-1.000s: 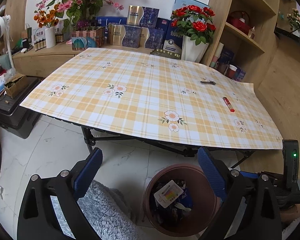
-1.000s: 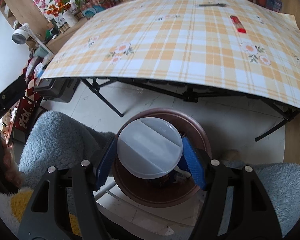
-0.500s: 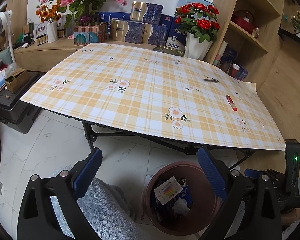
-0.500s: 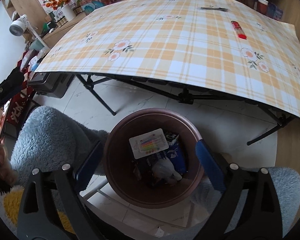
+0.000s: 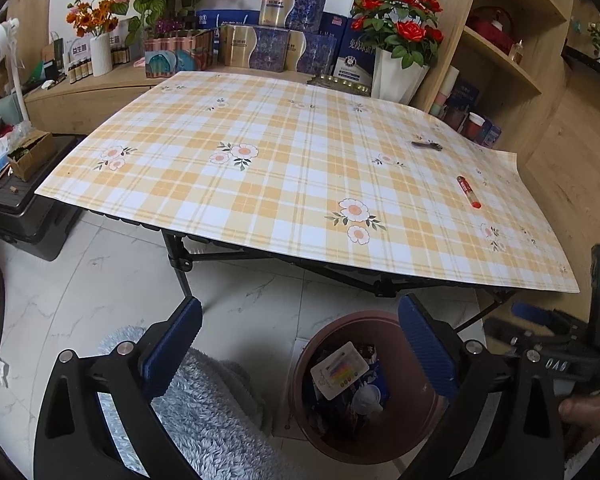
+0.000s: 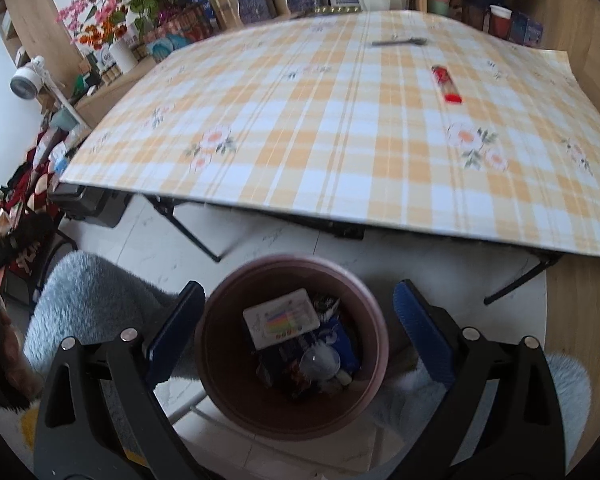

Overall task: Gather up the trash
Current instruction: 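Move both tools back over the table toward the lighter and black spork, then grasp the red lighter with the right tool while the left tool grasps the black spork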

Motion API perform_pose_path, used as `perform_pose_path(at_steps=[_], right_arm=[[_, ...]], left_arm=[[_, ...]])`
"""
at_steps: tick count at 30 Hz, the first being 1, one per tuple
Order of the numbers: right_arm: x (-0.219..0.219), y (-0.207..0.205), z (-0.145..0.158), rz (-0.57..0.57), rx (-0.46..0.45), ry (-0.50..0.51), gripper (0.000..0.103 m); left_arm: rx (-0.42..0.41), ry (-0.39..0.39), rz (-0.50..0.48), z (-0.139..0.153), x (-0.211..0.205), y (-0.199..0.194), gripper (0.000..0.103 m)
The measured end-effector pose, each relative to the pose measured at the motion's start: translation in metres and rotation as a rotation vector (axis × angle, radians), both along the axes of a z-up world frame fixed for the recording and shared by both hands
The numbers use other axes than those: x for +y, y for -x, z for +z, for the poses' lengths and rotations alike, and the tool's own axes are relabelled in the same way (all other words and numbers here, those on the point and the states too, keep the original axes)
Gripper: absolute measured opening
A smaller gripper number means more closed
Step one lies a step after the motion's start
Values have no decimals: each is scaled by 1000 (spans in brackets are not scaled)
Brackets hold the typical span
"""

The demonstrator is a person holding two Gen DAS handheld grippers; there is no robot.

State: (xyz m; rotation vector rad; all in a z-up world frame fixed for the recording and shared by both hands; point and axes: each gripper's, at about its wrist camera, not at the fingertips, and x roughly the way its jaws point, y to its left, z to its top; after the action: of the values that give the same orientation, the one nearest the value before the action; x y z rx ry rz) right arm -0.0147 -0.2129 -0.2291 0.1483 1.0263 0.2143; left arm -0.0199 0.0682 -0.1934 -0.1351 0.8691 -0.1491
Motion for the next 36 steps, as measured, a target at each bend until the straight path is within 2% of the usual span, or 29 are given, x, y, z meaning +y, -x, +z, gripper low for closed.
perform_pose_path(at_steps=[6,13,20,24,25,26,30,32,36], right_arm=[[-18,-19,14,-8,-52,45,94],[-55,-52,33,-34,-133,99,93],[-108,-110,35,-120,-142,115,94],[-117,-142,30,-86,-145,102,93],[-115,-149,28,-74,-146,119,87],[-114,-157,25,-64,-146,140,78],[-119,-190,6,-68,-118,122,70],[-126,-206,-4,-86,-99,82,58],[-132,-226,-19,-106,-61,71,45]], left_arm=[[40,-2,-8,-8,-2,-13,96],[37,-28,-65,-3,-14,-41,96],[1,-84,-121,13,-38,-96,96],[-40,-109,-182,24,-64,-139,96],[-43,-109,-196,25,-70,-148,96],[-48,-109,-210,26,-78,-161,96],[-54,-93,-250,26,-102,-197,96],[-59,-104,-278,25,-117,-214,96],[-26,-98,-368,15,-146,-243,96]])
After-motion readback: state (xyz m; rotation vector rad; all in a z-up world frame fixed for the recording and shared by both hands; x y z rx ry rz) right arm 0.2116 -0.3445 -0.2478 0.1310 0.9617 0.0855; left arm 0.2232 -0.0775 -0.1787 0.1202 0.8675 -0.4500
